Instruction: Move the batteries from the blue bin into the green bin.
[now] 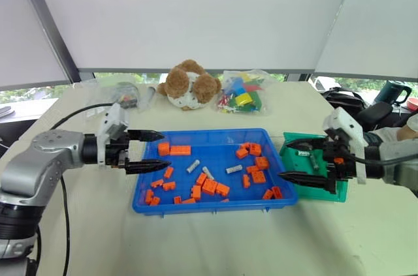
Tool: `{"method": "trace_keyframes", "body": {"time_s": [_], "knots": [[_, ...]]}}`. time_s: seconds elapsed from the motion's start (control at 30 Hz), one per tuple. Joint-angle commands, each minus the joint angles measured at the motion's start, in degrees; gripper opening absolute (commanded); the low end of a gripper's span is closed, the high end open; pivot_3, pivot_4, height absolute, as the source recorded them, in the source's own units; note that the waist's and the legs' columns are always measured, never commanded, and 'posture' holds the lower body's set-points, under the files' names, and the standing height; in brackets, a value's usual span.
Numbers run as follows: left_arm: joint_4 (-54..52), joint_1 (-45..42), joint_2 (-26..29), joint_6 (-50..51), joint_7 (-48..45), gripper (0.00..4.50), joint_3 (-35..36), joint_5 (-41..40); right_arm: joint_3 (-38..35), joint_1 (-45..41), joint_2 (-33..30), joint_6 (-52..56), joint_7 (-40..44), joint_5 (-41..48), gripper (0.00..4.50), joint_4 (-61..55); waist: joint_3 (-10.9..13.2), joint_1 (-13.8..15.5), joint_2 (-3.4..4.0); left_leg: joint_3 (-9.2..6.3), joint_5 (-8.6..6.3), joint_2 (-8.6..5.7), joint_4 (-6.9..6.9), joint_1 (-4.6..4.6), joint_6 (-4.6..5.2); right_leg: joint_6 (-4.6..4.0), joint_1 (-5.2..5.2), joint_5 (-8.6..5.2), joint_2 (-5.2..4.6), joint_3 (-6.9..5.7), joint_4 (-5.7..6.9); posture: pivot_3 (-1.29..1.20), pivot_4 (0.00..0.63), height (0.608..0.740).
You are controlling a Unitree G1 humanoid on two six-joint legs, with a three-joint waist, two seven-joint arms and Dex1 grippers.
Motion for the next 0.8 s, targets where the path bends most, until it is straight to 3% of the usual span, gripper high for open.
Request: {"method": "trace_keyframes", "body": {"time_s": [0.03, 0.53, 0.8], "knots": [[-1.61, 0.64, 1.92, 0.03, -1.16, 4.5, 2.01, -0.68, 1.56, -2.34, 0.74, -0.97, -0.16, -0.25, 4.45, -0.02, 0.0, 0.0, 0.0, 0.01, 0.0, 0.0, 0.0, 0.0, 0.0, 0.0, 0.0, 0.0, -0.01, 0.0, 0.0, 0.0, 0.15, 0.733], [-5.29, 2.85, 2.56, 2.31, 1.15, 4.5, 4.33, -2.55, 12.18, -12.66, 6.55, -2.43, -1.33, -6.09, 4.45, 6.32, 0.0, -0.12, 0.0, 0.05, 0.0, 0.0, 0.01, -0.13, 0.0, -0.01, -0.16, 0.01, -0.01, 0.0, 0.01, 0.0, 0.15, 0.733], [-1.14, -0.54, 2.05, 1.7, 0.58, 4.5, 3.41, -2.07, 23.82, -23.73, 23.29, 9.02, -13.69, -9.7, 4.45, 10.03, 0.0, -0.1, 0.0, 0.08, 0.04, 0.01, 0.06, -0.46, -0.05, -0.03, -0.55, 0.02, 0.0, 0.0, 0.13, 0.0, 0.15, 0.733]]}}
